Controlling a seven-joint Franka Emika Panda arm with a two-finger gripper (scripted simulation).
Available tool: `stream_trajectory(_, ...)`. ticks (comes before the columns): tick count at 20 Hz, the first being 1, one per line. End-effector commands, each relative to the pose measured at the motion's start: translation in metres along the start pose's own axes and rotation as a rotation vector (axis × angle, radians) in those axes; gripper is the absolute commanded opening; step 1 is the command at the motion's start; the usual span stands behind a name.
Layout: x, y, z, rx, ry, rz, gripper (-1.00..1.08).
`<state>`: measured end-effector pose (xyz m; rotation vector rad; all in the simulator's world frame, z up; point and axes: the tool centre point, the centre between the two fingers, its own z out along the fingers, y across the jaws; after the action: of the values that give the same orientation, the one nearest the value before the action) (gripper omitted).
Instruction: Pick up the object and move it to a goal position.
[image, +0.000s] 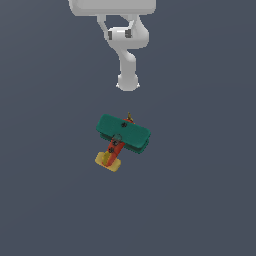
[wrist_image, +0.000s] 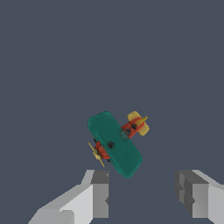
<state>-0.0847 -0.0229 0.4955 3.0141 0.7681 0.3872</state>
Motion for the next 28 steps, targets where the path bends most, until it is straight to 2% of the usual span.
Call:
stream_trajectory(1, 0.000, 0.001, -0.014, -0.001, 0.021, -0.039, 0.28)
stream_trajectory(28, -0.029, 0.020, -0.143, -0.014, 0.254, -0.432, 0.28)
